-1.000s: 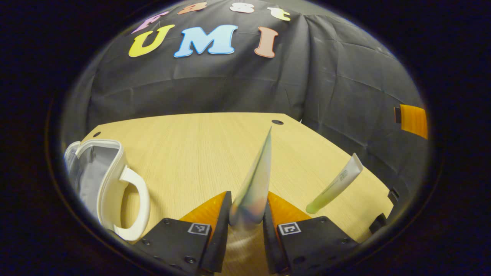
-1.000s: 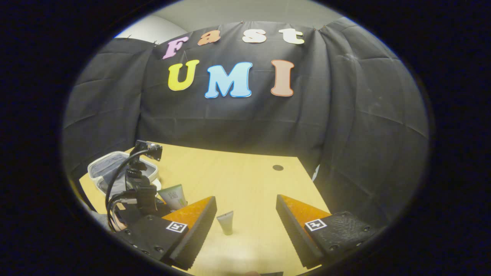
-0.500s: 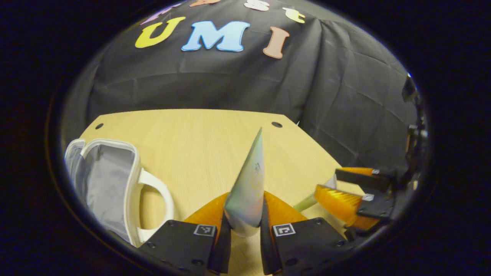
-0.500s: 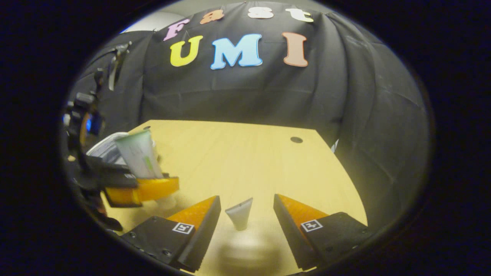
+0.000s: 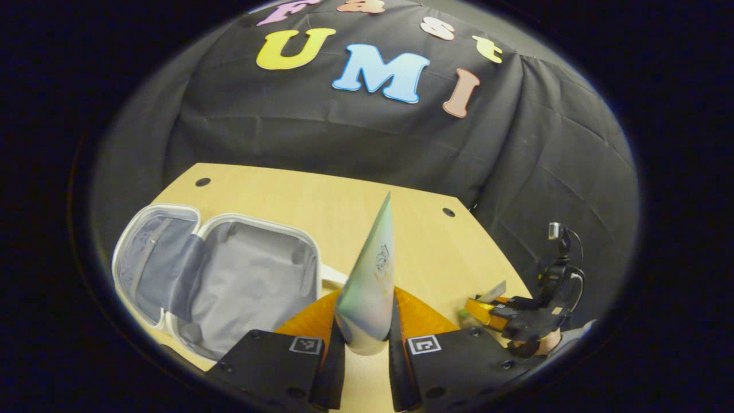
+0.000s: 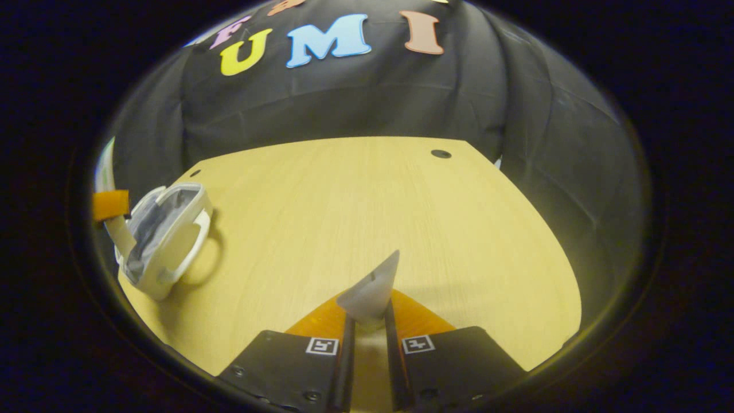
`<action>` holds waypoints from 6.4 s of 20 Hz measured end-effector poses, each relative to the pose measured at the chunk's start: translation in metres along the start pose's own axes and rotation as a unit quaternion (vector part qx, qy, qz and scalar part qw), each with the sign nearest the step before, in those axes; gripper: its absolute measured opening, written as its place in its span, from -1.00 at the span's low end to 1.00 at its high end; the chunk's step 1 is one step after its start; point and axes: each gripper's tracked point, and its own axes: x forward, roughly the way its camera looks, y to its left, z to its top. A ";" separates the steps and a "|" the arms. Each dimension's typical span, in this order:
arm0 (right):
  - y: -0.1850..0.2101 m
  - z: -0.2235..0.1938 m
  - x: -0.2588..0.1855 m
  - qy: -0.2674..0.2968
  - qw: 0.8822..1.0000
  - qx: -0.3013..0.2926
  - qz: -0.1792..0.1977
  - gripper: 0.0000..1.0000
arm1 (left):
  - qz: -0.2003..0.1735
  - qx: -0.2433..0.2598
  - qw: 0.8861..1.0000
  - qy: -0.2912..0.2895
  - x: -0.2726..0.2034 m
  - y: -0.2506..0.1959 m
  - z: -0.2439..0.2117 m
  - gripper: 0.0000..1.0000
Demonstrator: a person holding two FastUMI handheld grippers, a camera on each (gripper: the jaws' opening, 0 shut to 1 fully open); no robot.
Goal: First open the suitcase, pack the skin care products into it, and then close the suitcase.
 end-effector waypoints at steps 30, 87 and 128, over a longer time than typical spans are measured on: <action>0.336 0.007 -0.029 0.050 0.979 -0.016 0.199 -0.24 | 0.175 -0.031 0.983 -0.037 -0.110 0.324 0.024 0.84; 0.065 0.125 -0.135 -0.214 0.974 -0.070 0.019 0.83 | 0.030 -0.052 0.977 -0.203 -0.131 0.076 0.178 -0.75; 0.008 0.134 -0.206 -0.305 0.950 -0.047 -0.037 0.89 | 0.064 0.104 0.952 -0.281 -0.087 -0.068 0.105 0.90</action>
